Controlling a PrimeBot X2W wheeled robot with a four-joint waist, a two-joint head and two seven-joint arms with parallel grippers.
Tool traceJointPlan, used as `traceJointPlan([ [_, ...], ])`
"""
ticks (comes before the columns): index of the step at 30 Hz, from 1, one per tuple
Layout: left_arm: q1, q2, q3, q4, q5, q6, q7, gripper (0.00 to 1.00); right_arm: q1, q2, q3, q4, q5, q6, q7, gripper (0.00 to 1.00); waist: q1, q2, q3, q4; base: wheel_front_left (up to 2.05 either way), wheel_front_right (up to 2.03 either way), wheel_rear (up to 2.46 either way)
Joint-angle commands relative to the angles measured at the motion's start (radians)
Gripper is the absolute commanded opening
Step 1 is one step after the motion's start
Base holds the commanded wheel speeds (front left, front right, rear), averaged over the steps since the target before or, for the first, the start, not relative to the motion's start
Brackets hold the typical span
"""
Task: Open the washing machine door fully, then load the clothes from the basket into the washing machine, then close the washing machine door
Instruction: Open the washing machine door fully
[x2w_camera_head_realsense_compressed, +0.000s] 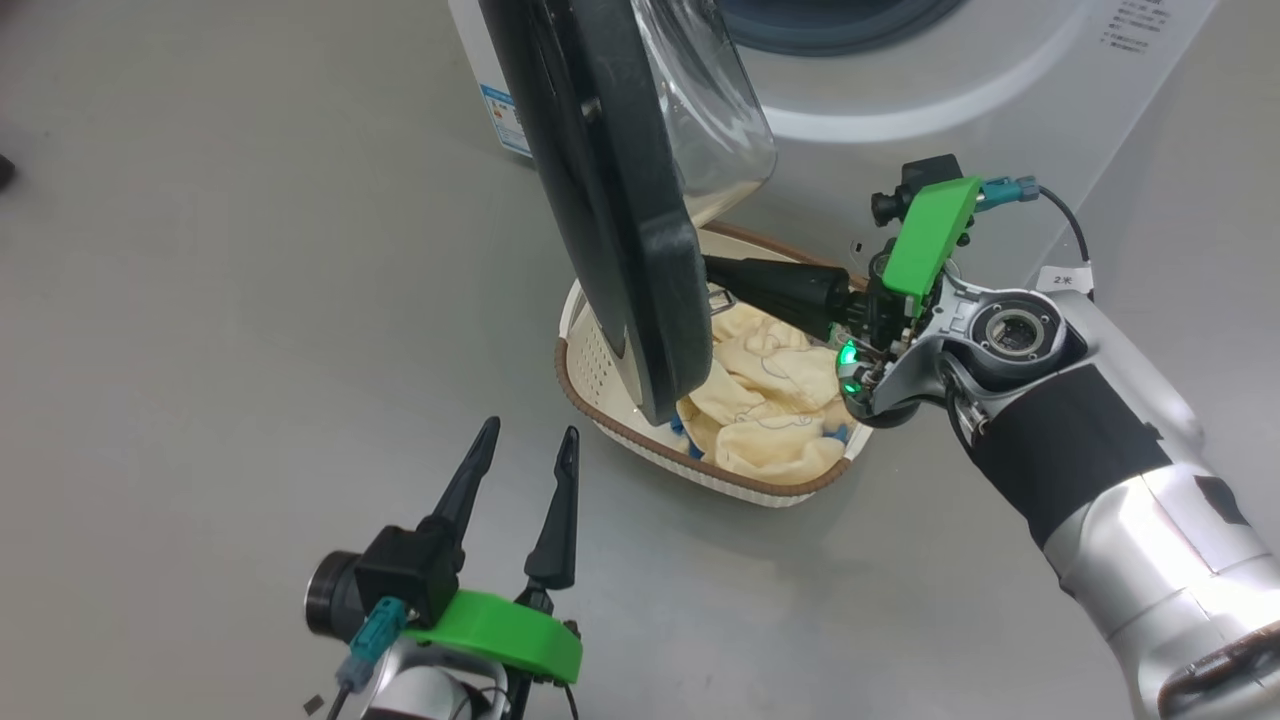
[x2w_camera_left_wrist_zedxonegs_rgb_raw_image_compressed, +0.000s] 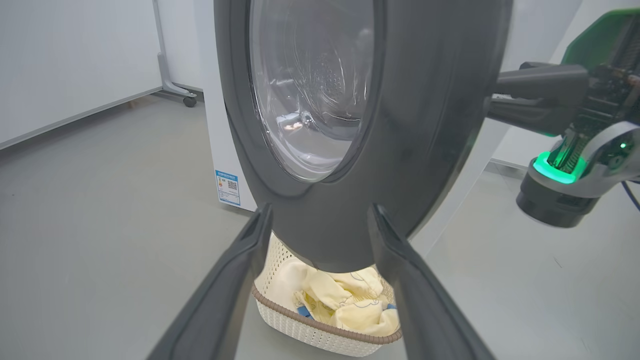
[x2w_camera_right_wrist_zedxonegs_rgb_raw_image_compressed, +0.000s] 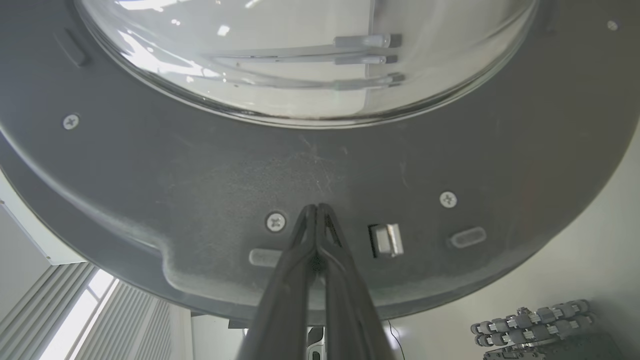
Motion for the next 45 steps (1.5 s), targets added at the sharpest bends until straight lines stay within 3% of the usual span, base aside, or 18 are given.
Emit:
traceJointPlan([
  [1,-0.013,0.012,0.035,-0.026,0.002,-0.001,-0.011,1.0,-0.001,0.029,0.023,-0.045,0.016,-0.002,-0.007,0.0,0.0,0.0,0.0,0.001,0.0,0.0,0.0],
  [12,-0.012,0.012,0.045,-0.026,0.005,0.0,-0.011,1.0,-0.001,0.016,0.085,-0.066,0.057,-0.002,-0.043,0.0,0.0,0.0,-0.004,-0.007,0.0,0.0,0.0],
  [23,0.004,0.012,0.071,-0.02,0.024,-0.004,-0.011,1.0,0.044,-0.059,0.081,-0.123,0.032,-0.002,-0.155,0.0,0.0,0.0,-0.058,-0.062,0.0,0.0,0.0],
  [36,0.063,0.014,0.169,-0.025,0.059,-0.027,-0.011,1.0,0.313,-0.245,0.118,-0.445,-0.338,-0.002,-0.535,0.0,0.0,0.0,-0.18,-0.189,0.0,0.0,0.0],
  [45,0.122,0.026,0.234,-0.043,0.08,-0.039,-0.011,1.0,0.447,-0.346,0.17,-0.504,-0.668,-0.002,-0.852,0.0,0.0,0.0,-0.227,-0.28,0.0,0.0,0.0],
])
